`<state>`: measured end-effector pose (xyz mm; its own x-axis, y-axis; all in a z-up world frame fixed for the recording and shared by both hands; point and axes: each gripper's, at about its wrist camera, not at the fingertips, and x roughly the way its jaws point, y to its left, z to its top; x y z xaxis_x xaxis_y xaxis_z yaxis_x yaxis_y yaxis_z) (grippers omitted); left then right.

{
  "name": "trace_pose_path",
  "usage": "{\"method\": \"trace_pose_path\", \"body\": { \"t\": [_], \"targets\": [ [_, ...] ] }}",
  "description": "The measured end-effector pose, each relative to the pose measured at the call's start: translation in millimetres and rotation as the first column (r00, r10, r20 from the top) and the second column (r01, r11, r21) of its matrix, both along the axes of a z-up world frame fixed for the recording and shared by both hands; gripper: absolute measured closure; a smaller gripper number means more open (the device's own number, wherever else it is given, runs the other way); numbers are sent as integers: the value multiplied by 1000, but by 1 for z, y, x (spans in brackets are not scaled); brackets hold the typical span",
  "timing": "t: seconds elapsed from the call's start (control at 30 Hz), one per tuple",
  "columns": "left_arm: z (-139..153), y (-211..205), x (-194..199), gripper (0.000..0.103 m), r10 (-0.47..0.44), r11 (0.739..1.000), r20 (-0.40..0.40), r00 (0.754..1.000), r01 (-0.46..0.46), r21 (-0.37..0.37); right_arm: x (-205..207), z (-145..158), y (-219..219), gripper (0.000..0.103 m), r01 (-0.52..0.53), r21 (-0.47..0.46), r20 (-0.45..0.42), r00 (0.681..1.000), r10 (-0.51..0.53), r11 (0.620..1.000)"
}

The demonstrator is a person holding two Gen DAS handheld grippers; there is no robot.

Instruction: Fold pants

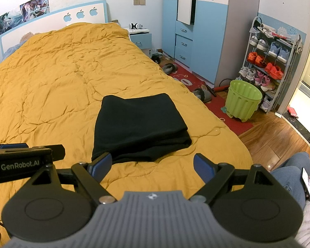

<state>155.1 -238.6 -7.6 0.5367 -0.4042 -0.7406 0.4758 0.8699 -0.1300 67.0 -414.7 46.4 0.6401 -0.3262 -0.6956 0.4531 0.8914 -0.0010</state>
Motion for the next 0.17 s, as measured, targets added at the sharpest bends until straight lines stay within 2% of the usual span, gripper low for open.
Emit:
{"method": "trace_pose_path", "body": {
  "t": [0.17],
  "targets": [
    [1, 0, -1, 15, 3, 1000, 12, 1000, -3, 7, -1, -1, 1, 21, 1, -3, -1, 1000, -1, 1000]
  ]
}}
